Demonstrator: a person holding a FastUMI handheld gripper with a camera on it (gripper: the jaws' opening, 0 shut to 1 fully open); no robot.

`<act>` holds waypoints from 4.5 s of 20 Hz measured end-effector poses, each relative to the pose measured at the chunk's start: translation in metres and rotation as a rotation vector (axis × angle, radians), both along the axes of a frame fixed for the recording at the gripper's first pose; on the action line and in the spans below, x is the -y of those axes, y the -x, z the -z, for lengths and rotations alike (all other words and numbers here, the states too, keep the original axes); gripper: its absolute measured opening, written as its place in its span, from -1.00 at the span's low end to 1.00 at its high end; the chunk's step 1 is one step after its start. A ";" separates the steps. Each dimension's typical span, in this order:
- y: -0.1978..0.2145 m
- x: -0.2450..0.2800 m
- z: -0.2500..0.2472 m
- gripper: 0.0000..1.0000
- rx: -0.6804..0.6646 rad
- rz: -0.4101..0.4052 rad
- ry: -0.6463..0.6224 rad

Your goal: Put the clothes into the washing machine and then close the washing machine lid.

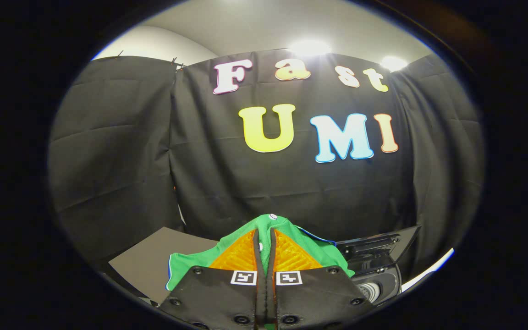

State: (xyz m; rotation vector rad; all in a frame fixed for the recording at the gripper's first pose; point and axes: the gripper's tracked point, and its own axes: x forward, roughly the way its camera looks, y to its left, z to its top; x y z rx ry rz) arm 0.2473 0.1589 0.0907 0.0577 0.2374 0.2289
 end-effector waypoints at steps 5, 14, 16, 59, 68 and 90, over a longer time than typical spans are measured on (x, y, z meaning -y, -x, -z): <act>-0.004 0.048 0.003 -0.97 0.002 0.061 0.016; -0.009 0.127 0.023 -0.97 -0.013 0.154 0.028; -0.009 0.142 0.031 -0.97 -0.020 0.164 0.030; 0.007 0.223 0.262 0.93 -0.313 0.153 0.156; -0.045 0.212 0.152 0.92 -0.085 0.157 0.113; -0.151 0.225 0.156 0.95 -0.013 0.205 0.051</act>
